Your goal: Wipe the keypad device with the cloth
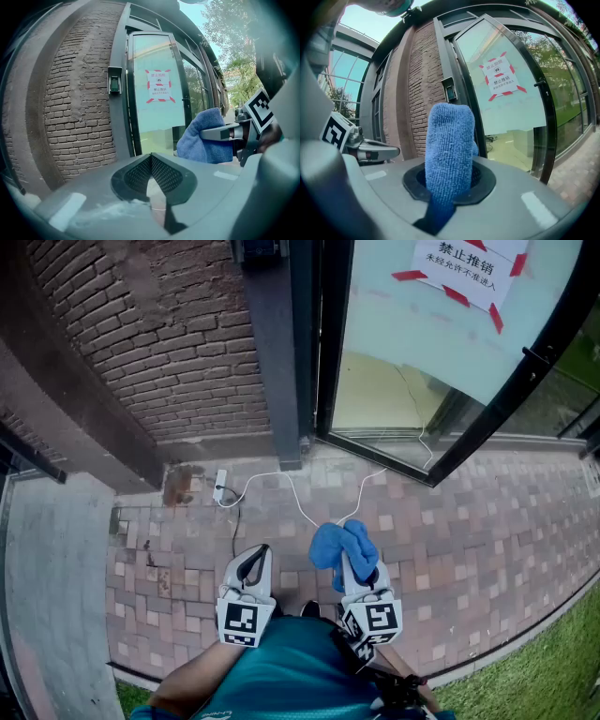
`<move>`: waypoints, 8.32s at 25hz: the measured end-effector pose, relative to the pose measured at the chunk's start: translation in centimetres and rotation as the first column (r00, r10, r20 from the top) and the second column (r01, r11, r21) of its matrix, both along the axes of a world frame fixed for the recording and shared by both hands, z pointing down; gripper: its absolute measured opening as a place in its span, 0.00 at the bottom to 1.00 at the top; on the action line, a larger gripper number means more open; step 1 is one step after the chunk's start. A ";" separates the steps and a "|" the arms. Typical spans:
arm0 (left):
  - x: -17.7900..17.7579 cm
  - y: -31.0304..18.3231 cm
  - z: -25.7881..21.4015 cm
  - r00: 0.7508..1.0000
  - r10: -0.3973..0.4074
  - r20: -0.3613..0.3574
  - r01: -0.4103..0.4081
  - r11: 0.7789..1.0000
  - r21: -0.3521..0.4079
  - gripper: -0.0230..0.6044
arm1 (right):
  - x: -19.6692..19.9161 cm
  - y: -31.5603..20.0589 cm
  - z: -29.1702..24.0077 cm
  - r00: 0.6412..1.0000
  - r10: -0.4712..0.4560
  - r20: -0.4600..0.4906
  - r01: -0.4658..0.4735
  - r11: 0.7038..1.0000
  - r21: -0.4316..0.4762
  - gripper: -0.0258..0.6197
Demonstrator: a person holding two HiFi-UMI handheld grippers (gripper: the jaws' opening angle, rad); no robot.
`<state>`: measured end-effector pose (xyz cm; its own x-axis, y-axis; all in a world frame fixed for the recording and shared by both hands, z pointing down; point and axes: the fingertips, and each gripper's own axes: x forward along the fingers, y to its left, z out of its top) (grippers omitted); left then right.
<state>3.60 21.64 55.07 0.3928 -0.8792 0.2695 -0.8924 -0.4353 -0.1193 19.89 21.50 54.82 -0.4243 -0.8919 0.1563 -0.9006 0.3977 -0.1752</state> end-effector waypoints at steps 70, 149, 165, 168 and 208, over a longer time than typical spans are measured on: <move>-13.9 -44.7 -32.7 0.984 0.056 -0.169 0.034 0.873 0.487 0.02 | -23.9 -50.4 -58.1 0.657 -0.008 -0.754 0.573 0.655 0.492 0.11; -8.8 -42.7 -26.1 0.974 0.140 -0.180 -0.068 0.932 0.357 0.02 | -15.3 -51.9 -41.0 0.517 0.287 -0.807 0.314 0.813 0.491 0.11; -7.7 -42.9 -25.4 0.972 0.163 -0.169 -0.098 0.935 0.341 0.02 | -17.7 -49.6 -37.2 0.525 0.135 -0.841 0.380 0.846 0.373 0.11; -8.9 -42.8 -25.8 0.976 0.136 -0.169 -0.070 0.934 0.351 0.02 | -19.9 -48.9 -42.7 0.600 0.176 -0.781 0.402 0.777 0.484 0.11; -14.1 -41.7 -24.9 0.978 0.043 -0.203 0.031 0.936 0.351 0.02 | -28.4 -48.8 -48.9 0.459 0.383 -0.802 0.445 0.682 0.580 0.11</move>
